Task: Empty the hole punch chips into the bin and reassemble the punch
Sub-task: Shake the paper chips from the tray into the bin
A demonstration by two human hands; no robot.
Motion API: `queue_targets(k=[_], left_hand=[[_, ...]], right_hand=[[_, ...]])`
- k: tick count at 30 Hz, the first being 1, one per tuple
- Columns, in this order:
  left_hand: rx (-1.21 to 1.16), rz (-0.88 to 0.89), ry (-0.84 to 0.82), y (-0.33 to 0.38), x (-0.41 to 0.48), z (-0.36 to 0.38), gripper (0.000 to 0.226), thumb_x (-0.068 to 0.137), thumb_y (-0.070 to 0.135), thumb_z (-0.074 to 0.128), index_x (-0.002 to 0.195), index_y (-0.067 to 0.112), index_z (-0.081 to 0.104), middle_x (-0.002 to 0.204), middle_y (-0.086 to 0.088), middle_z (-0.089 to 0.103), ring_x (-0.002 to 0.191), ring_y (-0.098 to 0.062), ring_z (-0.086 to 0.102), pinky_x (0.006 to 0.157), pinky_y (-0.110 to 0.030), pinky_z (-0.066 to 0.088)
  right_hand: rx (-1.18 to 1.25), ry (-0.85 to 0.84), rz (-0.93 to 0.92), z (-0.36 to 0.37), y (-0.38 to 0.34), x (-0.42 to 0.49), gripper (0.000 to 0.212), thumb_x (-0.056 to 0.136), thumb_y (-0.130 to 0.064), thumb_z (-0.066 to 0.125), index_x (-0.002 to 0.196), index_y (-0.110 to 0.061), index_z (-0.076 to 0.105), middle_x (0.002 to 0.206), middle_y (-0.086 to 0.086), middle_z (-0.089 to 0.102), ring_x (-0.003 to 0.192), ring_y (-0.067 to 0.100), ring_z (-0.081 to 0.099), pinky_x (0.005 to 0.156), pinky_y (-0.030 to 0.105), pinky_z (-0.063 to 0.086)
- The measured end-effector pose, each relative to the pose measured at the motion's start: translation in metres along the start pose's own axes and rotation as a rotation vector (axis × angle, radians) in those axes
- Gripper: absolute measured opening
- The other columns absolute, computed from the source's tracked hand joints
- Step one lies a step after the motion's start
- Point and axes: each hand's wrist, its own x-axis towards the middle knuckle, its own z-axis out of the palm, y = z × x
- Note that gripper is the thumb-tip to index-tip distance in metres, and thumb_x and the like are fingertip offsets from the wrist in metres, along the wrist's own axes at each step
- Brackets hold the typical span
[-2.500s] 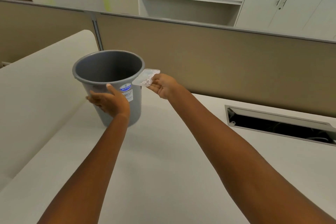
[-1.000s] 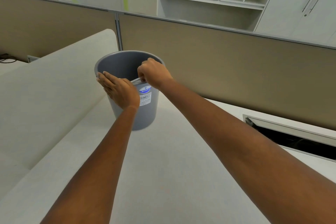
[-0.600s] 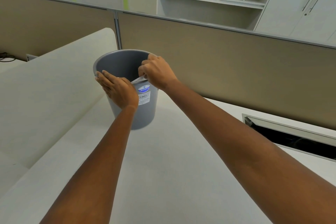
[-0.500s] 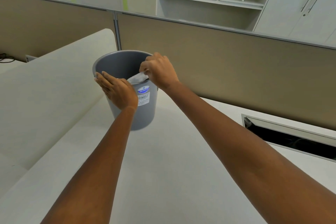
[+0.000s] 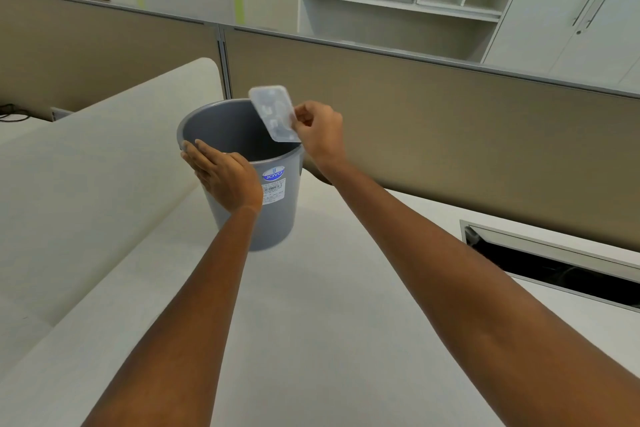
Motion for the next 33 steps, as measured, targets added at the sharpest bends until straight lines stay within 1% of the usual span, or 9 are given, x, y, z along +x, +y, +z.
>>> queue_targets(k=[4,9,16,20,24,26,28,31,33], left_hand=[[-0.005,0.001,0.008,-0.001,0.001,0.0,0.05,0.098,0.012,0.022,0.145,-0.003,0.013,0.158,-0.018,0.008,0.146,-0.031,0.005,0.12,-0.038,0.016],[-0.009,0.009,0.004,-0.002,0.001,0.001,0.05,0.099,0.012,0.023,0.145,-0.004,0.012,0.158,-0.018,0.008,0.146,-0.032,0.005,0.12,-0.039,0.016],[-0.012,0.005,0.012,-0.002,0.001,0.001,0.05,0.099,0.013,0.023,0.146,-0.002,0.013,0.158,-0.017,0.009,0.146,-0.031,0.006,0.12,-0.039,0.019],[-0.028,0.012,0.013,-0.001,0.0,0.0,0.05,0.099,0.012,0.023,0.145,-0.003,0.013,0.158,-0.018,0.008,0.146,-0.032,0.006,0.12,-0.039,0.018],[-0.02,0.017,0.012,-0.003,0.0,0.001,0.05,0.099,0.015,0.023,0.145,-0.002,0.014,0.158,-0.017,0.008,0.146,-0.031,0.006,0.119,-0.039,0.017],[-0.008,0.017,0.013,-0.003,0.0,0.001,0.05,0.099,0.016,0.023,0.145,-0.001,0.015,0.158,-0.017,0.009,0.146,-0.031,0.006,0.119,-0.039,0.017],[0.0,0.024,0.012,-0.004,0.0,0.0,0.049,0.099,0.016,0.023,0.145,-0.001,0.016,0.158,-0.017,0.009,0.146,-0.032,0.006,0.119,-0.039,0.016],[-0.003,0.018,0.009,-0.003,-0.001,-0.002,0.049,0.1,0.018,0.022,0.146,0.0,0.015,0.158,-0.017,0.009,0.146,-0.031,0.008,0.119,-0.04,0.016],[-0.024,0.008,0.014,-0.001,-0.007,-0.004,0.05,0.101,0.019,0.022,0.146,0.0,0.015,0.157,-0.017,0.01,0.146,-0.031,0.01,0.119,-0.041,0.015]], right_hand=[[-0.197,-0.104,-0.219,0.006,-0.008,-0.004,0.02,0.083,0.0,0.054,0.095,0.002,0.069,0.099,0.021,0.069,0.089,0.034,0.062,0.077,0.039,0.048],[-0.696,-0.324,-0.514,0.007,-0.01,0.0,0.027,0.085,-0.003,0.047,0.103,-0.008,0.067,0.11,0.011,0.065,0.1,0.029,0.059,0.066,0.027,0.032],[-0.732,-0.309,-0.559,0.002,-0.003,-0.001,0.027,0.086,-0.003,0.046,0.103,-0.007,0.067,0.109,0.012,0.067,0.097,0.03,0.06,0.071,0.03,0.04],[-0.327,-0.15,-0.225,-0.002,0.002,-0.002,0.026,0.082,0.0,0.051,0.098,-0.007,0.071,0.103,0.014,0.072,0.095,0.031,0.064,0.079,0.034,0.05],[0.141,0.057,0.104,-0.014,0.001,-0.005,0.02,0.081,-0.002,0.062,0.098,0.002,0.07,0.099,0.019,0.073,0.084,0.021,0.065,0.068,0.005,0.046],[0.342,0.07,0.244,-0.022,0.003,-0.009,0.022,0.08,0.0,0.063,0.102,0.006,0.067,0.1,0.021,0.071,0.086,0.026,0.065,0.083,0.025,0.054],[0.536,0.042,0.382,-0.033,0.006,-0.018,0.024,0.081,0.003,0.061,0.105,0.009,0.064,0.092,0.018,0.067,0.086,0.029,0.062,0.081,0.036,0.056],[0.72,-0.008,0.52,-0.05,0.014,-0.037,0.025,0.082,0.005,0.061,0.106,0.011,0.061,0.09,0.014,0.064,0.084,0.026,0.061,0.063,0.023,0.056],[0.745,-0.015,0.589,-0.062,0.022,-0.052,0.022,0.081,0.002,0.063,0.104,0.004,0.063,0.097,0.017,0.065,0.085,0.026,0.063,0.063,0.021,0.055]])
